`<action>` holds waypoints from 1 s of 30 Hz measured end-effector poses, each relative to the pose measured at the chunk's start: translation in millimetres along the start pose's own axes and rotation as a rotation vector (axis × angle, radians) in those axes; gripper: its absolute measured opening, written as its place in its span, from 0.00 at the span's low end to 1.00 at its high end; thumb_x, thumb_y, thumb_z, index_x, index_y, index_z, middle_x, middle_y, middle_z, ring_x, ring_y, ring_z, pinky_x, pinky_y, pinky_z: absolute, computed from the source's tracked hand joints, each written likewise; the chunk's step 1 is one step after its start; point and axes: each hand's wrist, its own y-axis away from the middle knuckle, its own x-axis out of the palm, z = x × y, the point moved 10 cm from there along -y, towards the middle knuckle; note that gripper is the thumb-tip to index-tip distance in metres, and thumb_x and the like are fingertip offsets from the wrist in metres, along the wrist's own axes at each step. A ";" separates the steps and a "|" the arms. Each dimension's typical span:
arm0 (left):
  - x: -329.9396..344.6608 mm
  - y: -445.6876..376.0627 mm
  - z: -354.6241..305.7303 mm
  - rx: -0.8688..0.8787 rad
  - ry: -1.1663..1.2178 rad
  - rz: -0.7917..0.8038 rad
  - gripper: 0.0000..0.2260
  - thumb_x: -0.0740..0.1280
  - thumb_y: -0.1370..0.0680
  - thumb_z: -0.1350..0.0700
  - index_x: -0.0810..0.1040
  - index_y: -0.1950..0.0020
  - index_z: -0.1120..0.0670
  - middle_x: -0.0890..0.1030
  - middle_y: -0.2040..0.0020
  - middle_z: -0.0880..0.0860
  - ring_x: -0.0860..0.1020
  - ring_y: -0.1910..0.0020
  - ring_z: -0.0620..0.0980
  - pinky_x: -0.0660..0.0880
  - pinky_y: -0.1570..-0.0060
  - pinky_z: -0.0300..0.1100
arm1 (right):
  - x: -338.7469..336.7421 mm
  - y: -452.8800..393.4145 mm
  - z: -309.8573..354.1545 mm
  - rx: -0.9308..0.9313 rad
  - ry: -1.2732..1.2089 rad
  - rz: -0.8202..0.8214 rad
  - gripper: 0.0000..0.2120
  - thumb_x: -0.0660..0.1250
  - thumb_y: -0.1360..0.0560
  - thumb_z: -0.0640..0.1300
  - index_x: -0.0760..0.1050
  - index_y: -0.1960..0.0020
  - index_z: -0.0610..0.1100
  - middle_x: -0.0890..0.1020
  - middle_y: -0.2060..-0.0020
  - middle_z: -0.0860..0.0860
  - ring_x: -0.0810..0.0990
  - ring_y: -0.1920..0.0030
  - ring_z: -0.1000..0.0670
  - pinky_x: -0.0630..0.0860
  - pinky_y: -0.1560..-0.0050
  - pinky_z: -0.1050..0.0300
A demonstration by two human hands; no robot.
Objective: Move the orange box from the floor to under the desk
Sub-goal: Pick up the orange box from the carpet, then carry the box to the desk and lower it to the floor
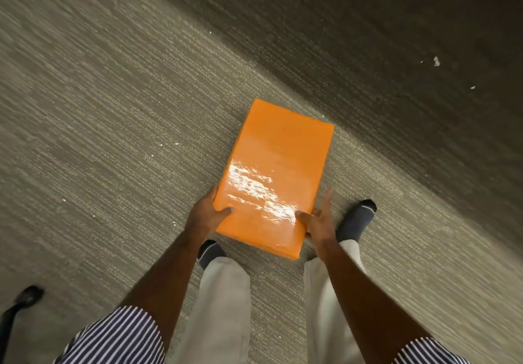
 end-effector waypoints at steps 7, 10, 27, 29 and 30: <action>-36.8 44.8 -60.4 0.041 0.269 -0.234 0.32 0.75 0.25 0.51 0.68 0.23 0.53 0.75 0.28 0.55 0.72 0.35 0.47 0.68 0.38 0.42 | -14.0 27.0 52.6 -0.090 0.003 0.096 0.50 0.73 0.26 0.37 0.41 0.21 0.59 0.71 0.28 0.47 0.75 0.33 0.42 0.74 0.35 0.37; -45.6 55.2 -90.3 0.056 0.271 -0.241 0.29 0.75 0.25 0.51 0.72 0.26 0.52 0.80 0.34 0.54 0.74 0.41 0.45 0.71 0.41 0.43 | -22.3 28.6 77.2 -0.111 0.067 0.148 0.41 0.71 0.25 0.36 0.54 0.20 0.50 0.67 0.25 0.45 0.73 0.33 0.45 0.71 0.31 0.44; -60.7 79.6 -311.0 0.134 0.126 -0.292 0.29 0.72 0.25 0.42 0.74 0.27 0.54 0.81 0.34 0.57 0.79 0.36 0.60 0.76 0.40 0.52 | -154.0 31.0 198.8 -0.108 -0.032 0.107 0.31 0.70 0.22 0.43 0.62 0.23 0.42 0.70 0.27 0.43 0.75 0.34 0.45 0.73 0.32 0.48; -66.2 84.4 -343.3 0.152 0.121 -0.313 0.29 0.71 0.25 0.42 0.74 0.27 0.54 0.80 0.33 0.57 0.78 0.35 0.60 0.77 0.39 0.53 | -170.6 34.0 226.6 -0.119 -0.056 0.108 0.31 0.69 0.22 0.42 0.61 0.23 0.41 0.71 0.27 0.43 0.76 0.34 0.45 0.74 0.33 0.46; -69.5 86.2 -359.6 0.160 0.117 -0.323 0.29 0.71 0.24 0.41 0.74 0.27 0.53 0.80 0.33 0.58 0.78 0.35 0.60 0.77 0.39 0.54 | -179.5 34.8 242.0 -0.130 -0.059 0.102 0.31 0.69 0.22 0.42 0.61 0.23 0.41 0.71 0.28 0.43 0.76 0.34 0.43 0.74 0.32 0.44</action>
